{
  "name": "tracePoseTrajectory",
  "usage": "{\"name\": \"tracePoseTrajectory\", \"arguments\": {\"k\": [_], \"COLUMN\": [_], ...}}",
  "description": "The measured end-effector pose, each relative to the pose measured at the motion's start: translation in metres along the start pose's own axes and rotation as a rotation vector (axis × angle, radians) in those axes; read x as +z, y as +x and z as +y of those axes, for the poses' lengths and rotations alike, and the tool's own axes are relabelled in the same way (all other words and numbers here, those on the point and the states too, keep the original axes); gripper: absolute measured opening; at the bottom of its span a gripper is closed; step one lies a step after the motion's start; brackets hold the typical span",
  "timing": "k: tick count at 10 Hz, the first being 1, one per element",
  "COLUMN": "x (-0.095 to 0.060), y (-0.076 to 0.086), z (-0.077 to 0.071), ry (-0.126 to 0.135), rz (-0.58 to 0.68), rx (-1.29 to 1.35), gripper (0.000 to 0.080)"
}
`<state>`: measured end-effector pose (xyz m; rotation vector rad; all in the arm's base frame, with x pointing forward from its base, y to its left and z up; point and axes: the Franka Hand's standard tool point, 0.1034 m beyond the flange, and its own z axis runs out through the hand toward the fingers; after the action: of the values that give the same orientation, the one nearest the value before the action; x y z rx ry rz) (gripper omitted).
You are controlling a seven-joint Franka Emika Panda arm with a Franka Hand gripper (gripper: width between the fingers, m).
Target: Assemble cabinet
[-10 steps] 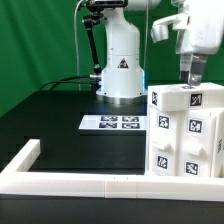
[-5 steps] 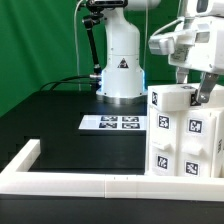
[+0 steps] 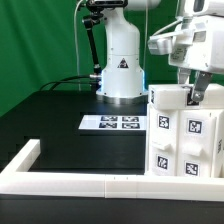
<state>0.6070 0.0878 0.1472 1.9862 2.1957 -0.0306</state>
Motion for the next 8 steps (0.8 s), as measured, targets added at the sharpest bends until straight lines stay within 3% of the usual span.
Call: {"name": "tracePoseTrajectory", "arguments": {"k": [3, 8], "x": [0.0003, 0.0007], "y": [-0.0060, -0.0115], "z": [-0.0005, -0.0067], "ry": [0.005, 0.047], "rz": [0.004, 0.045], "rx": [0.145, 0.610], "gripper": [0.0557, 0.0560]}}
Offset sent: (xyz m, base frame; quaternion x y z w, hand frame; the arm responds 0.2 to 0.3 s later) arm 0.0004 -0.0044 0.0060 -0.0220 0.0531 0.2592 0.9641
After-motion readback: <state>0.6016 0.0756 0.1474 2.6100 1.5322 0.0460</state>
